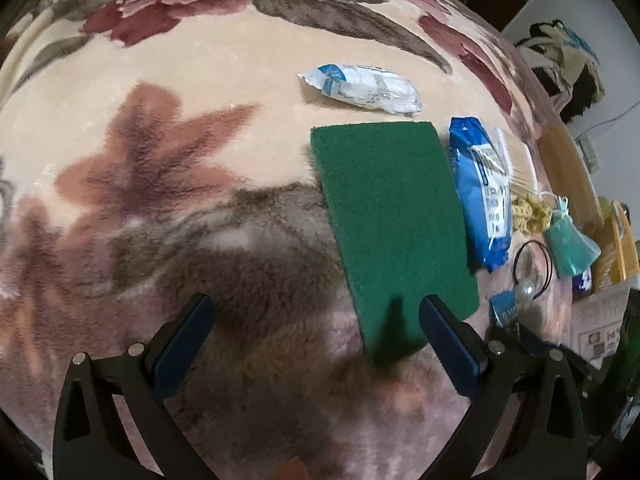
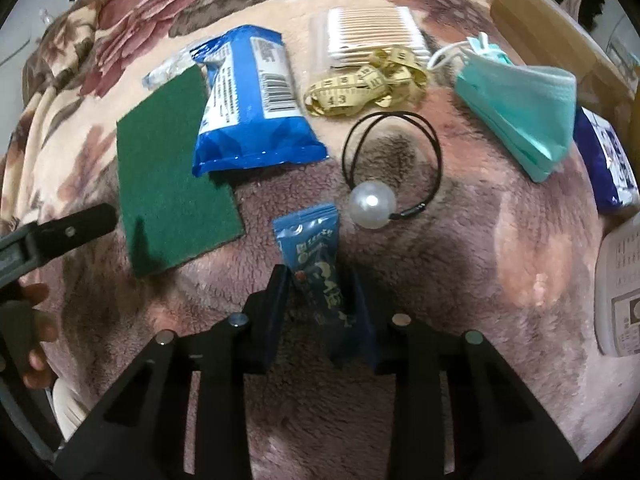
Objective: Organize soft objects
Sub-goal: 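Grasp the green scouring pad with the left tool while the right tool grasps the blue packet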
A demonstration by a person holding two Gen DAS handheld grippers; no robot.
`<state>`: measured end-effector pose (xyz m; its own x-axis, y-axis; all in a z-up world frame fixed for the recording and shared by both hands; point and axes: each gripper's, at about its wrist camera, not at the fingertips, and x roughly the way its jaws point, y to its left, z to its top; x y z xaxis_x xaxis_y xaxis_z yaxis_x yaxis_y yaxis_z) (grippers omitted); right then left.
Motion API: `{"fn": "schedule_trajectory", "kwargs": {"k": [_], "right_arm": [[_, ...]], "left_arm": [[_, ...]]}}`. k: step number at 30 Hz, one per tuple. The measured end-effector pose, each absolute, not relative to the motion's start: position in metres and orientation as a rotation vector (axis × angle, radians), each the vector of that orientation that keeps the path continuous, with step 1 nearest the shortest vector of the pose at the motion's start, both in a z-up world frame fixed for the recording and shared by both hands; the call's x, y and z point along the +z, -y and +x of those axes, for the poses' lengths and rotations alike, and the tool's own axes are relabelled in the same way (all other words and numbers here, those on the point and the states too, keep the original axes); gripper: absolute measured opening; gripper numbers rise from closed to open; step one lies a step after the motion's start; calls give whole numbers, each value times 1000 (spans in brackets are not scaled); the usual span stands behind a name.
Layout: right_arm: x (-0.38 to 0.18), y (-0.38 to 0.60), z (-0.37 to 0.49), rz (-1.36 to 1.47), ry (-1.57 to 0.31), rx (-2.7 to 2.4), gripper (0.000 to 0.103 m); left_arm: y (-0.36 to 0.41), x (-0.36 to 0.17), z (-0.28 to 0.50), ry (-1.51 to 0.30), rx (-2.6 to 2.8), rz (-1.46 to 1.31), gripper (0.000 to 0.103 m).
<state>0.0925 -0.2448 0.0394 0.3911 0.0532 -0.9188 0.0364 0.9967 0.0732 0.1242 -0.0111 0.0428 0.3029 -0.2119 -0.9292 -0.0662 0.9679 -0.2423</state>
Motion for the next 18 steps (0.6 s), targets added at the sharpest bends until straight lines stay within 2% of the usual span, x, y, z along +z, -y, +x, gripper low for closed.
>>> {"fn": "schedule_trajectory", "kwargs": {"k": [4, 6, 7, 8, 10, 18], "right_arm": [[40, 249, 89, 106, -1168, 21, 32], [39, 250, 89, 107, -1169, 23, 32], [38, 251, 89, 108, -1169, 23, 32], [37, 252, 89, 110, -1169, 23, 32], [36, 252, 91, 118, -1169, 24, 33], [36, 253, 92, 127, -1169, 26, 33]], "left_arm": [[17, 40, 130, -1238, -121, -310, 98], [18, 40, 131, -1220, -142, -363, 88], [18, 40, 132, -1216, -153, -385, 80], [17, 40, 133, -1213, -161, -404, 67], [17, 41, 134, -1206, -168, -425, 52], [15, 27, 143, -1227, -199, -514, 53]]}}
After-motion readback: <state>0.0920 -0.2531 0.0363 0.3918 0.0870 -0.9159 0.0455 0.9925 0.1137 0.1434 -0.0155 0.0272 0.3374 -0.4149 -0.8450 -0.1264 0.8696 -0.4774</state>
